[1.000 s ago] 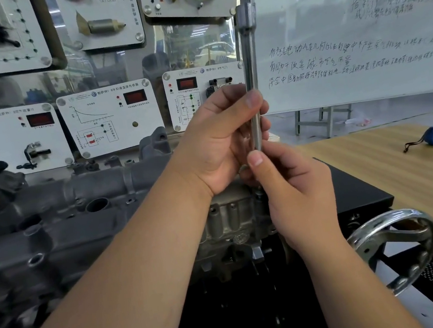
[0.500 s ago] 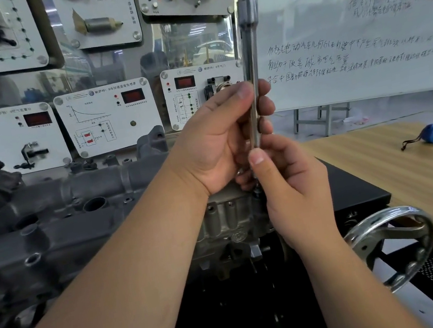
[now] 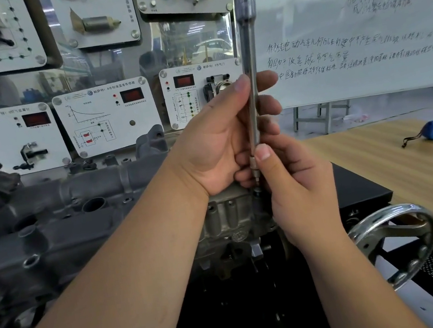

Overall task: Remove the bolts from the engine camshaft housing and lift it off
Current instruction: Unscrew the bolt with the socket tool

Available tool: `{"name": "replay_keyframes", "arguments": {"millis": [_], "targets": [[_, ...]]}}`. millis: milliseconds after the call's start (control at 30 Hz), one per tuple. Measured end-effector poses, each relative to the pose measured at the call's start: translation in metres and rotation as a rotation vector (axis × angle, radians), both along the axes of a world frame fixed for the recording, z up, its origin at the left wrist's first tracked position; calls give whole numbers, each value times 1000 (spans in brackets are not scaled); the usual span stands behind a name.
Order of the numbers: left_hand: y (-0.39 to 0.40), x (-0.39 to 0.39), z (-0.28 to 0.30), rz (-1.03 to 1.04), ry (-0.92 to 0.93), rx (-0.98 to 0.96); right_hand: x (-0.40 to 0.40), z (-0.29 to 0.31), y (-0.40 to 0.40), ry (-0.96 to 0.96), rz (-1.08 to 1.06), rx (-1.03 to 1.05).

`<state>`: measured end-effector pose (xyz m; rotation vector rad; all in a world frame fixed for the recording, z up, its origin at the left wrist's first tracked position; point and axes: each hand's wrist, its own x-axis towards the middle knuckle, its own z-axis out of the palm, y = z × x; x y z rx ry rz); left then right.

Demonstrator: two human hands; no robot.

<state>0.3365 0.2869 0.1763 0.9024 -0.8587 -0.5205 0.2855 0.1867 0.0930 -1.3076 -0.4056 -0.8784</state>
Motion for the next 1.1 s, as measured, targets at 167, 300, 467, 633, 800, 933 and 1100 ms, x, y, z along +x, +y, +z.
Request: {"name": "replay_keyframes", "arguments": {"millis": [167,300,467,633,800,933,1100], "targets": [[-1,2,-1,87,-25,-23,-3,2,5,-12,-70,-19],[-1,4,-4,132,-81,-27,-2,3,8,-23,-108,15],[-2,1,-2,106,-66,9,-1,1,5,-25,-86,-12],[0,0,-1,32,-88,49,-1,1,4,-5,-26,31],[-4,2,-3,81,-56,5,-4,1,7,-23,-104,-30],[-4,3,-5,155,-73,-24,-2,0,6,-6,-133,-16],[-2,2,-2,77,-64,22,-1,1,4,-9,-100,-49]]}}
